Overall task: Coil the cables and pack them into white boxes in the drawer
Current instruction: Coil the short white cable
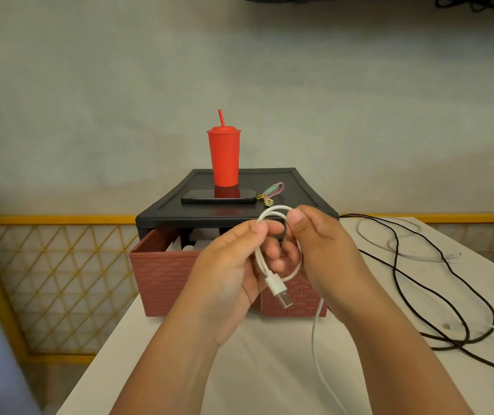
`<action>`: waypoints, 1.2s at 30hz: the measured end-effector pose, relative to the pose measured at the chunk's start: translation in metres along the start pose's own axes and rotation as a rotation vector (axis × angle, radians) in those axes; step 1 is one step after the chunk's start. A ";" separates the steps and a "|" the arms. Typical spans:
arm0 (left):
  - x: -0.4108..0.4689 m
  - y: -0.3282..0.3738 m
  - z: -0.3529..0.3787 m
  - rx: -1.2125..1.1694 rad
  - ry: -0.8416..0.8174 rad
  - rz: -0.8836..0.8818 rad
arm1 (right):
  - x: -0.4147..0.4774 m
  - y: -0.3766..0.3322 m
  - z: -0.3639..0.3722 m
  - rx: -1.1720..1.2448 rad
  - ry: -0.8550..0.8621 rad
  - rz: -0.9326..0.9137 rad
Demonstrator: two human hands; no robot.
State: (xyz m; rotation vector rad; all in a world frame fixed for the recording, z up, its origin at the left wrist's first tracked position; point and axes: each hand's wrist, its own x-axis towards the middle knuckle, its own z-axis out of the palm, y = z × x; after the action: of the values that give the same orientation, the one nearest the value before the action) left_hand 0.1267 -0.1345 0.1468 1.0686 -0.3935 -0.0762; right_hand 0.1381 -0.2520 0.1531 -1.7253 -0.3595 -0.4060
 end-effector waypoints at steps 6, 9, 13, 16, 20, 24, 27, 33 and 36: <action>0.000 0.003 -0.009 0.265 0.024 -0.022 | 0.002 0.002 -0.004 -0.088 0.091 0.003; -0.003 0.004 -0.008 0.418 0.032 -0.060 | 0.005 0.006 -0.007 -0.095 0.145 0.017; -0.005 0.000 0.001 0.545 0.041 -0.135 | 0.007 0.011 -0.006 -0.224 0.251 -0.090; -0.004 0.000 0.001 0.645 0.099 -0.118 | 0.005 0.011 -0.007 -0.306 0.260 -0.113; -0.004 0.004 -0.008 1.023 0.229 0.141 | 0.006 0.011 -0.012 -0.290 0.252 -0.087; -0.001 0.003 -0.010 1.155 0.434 0.471 | 0.004 0.007 -0.011 -0.171 0.187 -0.059; 0.002 0.001 -0.003 0.767 0.466 0.360 | 0.002 0.005 -0.003 -0.128 0.149 -0.092; -0.003 0.005 0.013 0.081 0.261 -0.011 | 0.002 0.009 0.000 -0.118 0.204 -0.152; -0.002 0.004 0.013 0.093 0.233 -0.040 | 0.003 0.009 -0.001 -0.139 0.192 -0.163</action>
State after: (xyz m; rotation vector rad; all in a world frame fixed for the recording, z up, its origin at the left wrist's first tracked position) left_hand 0.1199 -0.1433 0.1551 1.1633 -0.1665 0.0320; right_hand 0.1445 -0.2543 0.1466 -1.7797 -0.3398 -0.7239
